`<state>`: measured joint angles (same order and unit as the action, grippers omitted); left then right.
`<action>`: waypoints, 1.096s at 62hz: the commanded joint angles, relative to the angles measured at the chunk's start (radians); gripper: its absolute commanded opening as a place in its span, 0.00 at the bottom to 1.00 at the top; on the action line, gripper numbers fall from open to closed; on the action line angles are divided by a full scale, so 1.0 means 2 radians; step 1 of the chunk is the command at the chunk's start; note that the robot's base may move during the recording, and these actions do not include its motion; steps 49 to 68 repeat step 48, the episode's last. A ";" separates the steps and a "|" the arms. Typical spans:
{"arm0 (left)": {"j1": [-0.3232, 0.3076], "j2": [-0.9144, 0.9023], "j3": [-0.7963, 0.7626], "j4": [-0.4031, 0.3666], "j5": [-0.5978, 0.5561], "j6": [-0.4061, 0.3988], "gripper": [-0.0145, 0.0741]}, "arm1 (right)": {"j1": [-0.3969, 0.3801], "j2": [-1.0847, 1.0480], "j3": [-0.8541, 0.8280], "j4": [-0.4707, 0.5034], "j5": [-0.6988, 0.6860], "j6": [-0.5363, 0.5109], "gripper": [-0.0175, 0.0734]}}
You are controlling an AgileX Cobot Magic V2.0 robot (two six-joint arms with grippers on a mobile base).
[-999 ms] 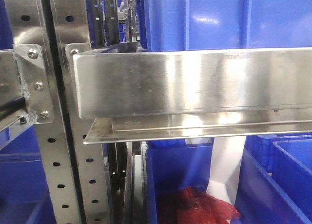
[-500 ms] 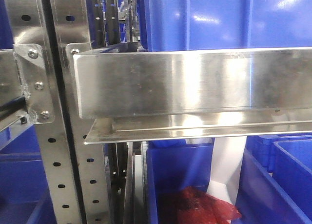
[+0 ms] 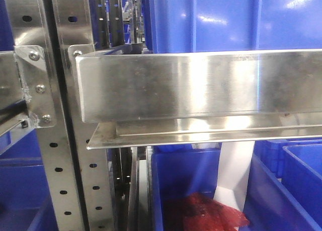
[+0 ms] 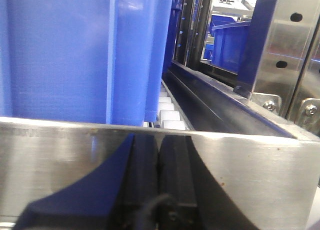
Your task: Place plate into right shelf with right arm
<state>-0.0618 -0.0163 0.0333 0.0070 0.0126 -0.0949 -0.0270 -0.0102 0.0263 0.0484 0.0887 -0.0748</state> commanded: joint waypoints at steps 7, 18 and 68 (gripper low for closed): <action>0.001 -0.006 0.004 0.000 -0.044 -0.003 0.11 | -0.002 -0.007 -0.002 0.002 -0.037 -0.005 0.25; 0.001 -0.006 0.004 0.000 -0.044 -0.003 0.11 | -0.002 -0.007 -0.002 0.002 -0.037 -0.005 0.25; 0.001 -0.006 0.004 0.000 -0.044 -0.003 0.11 | -0.002 -0.007 -0.002 0.002 -0.037 -0.005 0.25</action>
